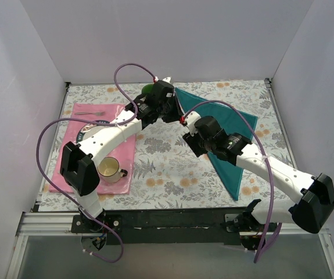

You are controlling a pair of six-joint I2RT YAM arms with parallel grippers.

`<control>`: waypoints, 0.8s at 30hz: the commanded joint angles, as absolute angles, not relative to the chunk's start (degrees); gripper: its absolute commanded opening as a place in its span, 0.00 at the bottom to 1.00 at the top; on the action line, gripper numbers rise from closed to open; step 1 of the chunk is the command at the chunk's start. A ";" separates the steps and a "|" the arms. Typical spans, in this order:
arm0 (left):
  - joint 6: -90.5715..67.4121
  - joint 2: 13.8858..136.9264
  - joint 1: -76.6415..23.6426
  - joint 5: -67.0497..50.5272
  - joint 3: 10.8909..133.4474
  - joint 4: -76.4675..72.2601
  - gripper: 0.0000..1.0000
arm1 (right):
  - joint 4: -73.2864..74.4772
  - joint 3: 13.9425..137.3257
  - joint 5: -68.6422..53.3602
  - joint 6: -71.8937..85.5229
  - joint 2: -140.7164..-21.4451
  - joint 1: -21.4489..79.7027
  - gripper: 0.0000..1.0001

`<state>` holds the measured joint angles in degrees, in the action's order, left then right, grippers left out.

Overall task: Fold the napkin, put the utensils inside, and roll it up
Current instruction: Pass the utensil from the right arm to the left, then pass the utensil from the left arm to the right

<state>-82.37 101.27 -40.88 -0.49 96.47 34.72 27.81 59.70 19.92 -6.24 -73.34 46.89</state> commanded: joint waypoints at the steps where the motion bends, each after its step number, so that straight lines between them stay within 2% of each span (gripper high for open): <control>1: -70.68 93.26 -41.13 -4.30 92.82 26.11 0.00 | 25.40 61.96 1.07 -1.85 -69.00 43.78 0.61; 2: -68.23 92.90 -41.13 -5.00 91.94 25.41 0.00 | 25.40 62.05 0.01 -0.45 -68.21 41.68 0.62; 3: -67.59 92.47 -41.13 -6.84 91.50 24.97 0.00 | 25.23 62.57 -6.35 0.43 -67.94 40.09 0.62; 8: -66.53 88.42 -40.87 -10.81 87.11 20.23 0.00 | 25.58 64.42 -17.48 4.04 -68.90 30.42 0.51; 12: -68.20 88.07 -40.25 -13.09 87.01 19.07 0.00 | 24.26 64.25 -24.33 2.99 -69.78 30.23 0.40; 18: -68.82 89.21 -39.47 -14.41 88.42 20.39 0.00 | 22.06 63.54 -25.05 2.90 -69.26 30.23 0.31; 20: -68.73 89.65 -39.38 -14.85 88.86 20.91 0.00 | 22.06 63.89 -25.14 2.46 -69.08 30.23 0.31; 24: -69.61 90.61 -38.15 -17.30 88.86 21.01 0.00 | 22.76 64.60 -24.79 0.97 -69.17 30.23 0.38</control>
<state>-68.49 91.59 -39.05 -13.67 87.35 22.24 25.54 62.15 -21.85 2.22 -69.80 29.95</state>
